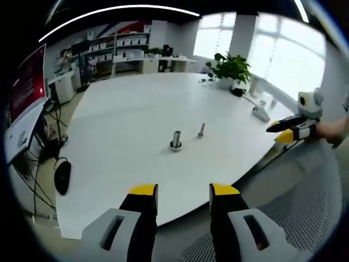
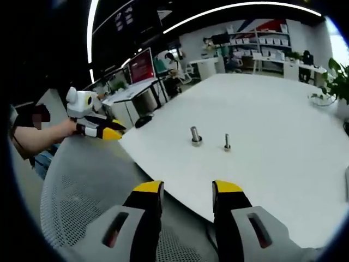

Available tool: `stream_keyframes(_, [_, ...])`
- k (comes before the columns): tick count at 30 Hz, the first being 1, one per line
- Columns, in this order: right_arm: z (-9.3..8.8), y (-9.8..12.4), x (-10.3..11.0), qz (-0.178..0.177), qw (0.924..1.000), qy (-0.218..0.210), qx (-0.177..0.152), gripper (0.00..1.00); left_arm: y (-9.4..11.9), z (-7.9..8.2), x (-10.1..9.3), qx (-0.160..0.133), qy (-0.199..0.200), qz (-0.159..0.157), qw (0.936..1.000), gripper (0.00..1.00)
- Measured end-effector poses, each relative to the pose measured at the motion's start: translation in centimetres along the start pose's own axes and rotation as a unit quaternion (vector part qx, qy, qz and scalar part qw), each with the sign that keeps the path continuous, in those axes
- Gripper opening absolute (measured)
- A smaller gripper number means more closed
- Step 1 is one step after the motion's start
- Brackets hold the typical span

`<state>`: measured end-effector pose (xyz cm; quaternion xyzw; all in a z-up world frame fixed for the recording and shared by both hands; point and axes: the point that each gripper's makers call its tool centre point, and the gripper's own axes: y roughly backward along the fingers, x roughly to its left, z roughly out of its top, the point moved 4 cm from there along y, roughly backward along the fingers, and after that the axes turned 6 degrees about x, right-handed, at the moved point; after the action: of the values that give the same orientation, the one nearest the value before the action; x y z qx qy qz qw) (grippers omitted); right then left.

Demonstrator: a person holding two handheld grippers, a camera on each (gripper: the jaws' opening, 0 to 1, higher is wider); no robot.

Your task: Place the washer onto the threaded stud by aligning its center hole with the stud, sliding it down to the base, and recovering from edge contact or off-axis alignment until the washer reaches the visible bottom stop.

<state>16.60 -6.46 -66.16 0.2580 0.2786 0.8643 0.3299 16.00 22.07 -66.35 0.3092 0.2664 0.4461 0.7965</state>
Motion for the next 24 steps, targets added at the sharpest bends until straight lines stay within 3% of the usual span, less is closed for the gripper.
stream_keyframes(7, [-0.1, -0.1, 0.1, 0.002, 1.0000, 0.002, 0.004, 0.38, -0.2, -0.3, -0.2, 0.014, -0.008, -0.003, 0.9999, 0.36])
stream_keyframes(12, [-0.1, -0.1, 0.0, -0.001, 1.0000, -0.001, 0.004, 0.38, 0.1, 0.0, 0.3, 0.001, 0.001, 0.006, 1.0000, 0.35])
stream_keyframes(24, [0.0, -0.1, 0.0, -0.002, 1.0000, -0.001, 0.005, 0.38, 0.1, 0.0, 0.8, 0.001, 0.005, 0.019, 0.9998, 0.35])
